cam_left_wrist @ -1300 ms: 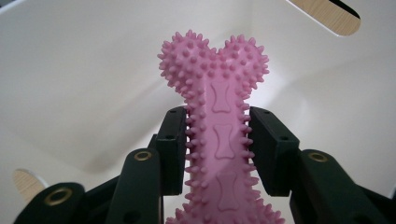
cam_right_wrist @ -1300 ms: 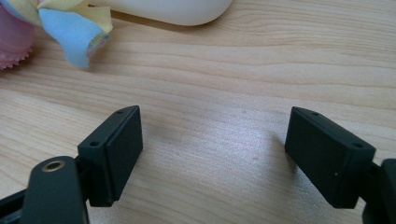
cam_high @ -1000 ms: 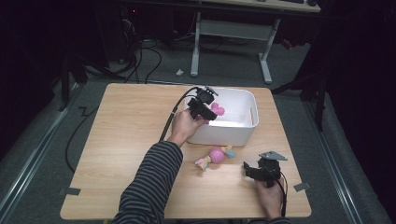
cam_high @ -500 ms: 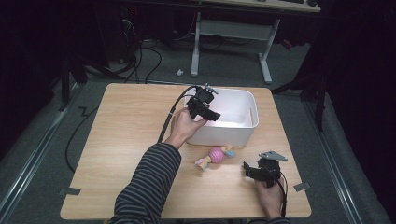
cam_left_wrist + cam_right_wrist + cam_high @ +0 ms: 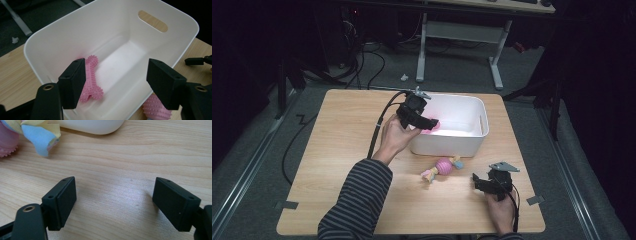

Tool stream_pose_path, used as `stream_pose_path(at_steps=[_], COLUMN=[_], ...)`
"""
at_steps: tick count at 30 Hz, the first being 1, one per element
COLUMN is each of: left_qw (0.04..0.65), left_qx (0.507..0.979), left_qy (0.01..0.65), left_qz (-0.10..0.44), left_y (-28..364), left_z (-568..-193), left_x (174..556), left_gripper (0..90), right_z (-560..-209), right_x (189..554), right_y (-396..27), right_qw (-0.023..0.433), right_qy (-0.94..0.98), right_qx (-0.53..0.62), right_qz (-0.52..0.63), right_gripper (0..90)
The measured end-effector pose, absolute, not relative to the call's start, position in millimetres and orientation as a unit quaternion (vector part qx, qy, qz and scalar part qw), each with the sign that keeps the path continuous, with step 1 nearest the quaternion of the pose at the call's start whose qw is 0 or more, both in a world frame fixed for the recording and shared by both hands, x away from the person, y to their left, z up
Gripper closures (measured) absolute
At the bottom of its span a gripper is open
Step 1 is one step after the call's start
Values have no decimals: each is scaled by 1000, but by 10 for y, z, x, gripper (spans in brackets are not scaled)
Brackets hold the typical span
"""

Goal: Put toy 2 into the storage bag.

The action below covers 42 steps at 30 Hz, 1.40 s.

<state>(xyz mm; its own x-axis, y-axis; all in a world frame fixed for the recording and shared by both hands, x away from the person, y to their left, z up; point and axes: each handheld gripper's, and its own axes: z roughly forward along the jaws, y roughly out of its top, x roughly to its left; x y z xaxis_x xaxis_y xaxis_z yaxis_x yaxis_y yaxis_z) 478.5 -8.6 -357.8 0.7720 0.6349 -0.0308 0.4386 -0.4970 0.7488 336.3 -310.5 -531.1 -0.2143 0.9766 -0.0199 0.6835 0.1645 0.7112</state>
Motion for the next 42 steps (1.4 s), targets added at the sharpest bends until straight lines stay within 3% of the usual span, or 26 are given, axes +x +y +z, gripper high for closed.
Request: stream_pose_path(at_steps=[42], left_qw=[411], left_qx=[830], left_qy=[347], left_qz=[147], left_y=[796], left_z=[-3766], left_x=[4329], left_gripper=[271], right_z=[-5313], right_x=[3361], right_y=[-3099], right_qw=[248], right_qy=[724], right_qx=[572], right_qz=[297], right_gripper=[194])
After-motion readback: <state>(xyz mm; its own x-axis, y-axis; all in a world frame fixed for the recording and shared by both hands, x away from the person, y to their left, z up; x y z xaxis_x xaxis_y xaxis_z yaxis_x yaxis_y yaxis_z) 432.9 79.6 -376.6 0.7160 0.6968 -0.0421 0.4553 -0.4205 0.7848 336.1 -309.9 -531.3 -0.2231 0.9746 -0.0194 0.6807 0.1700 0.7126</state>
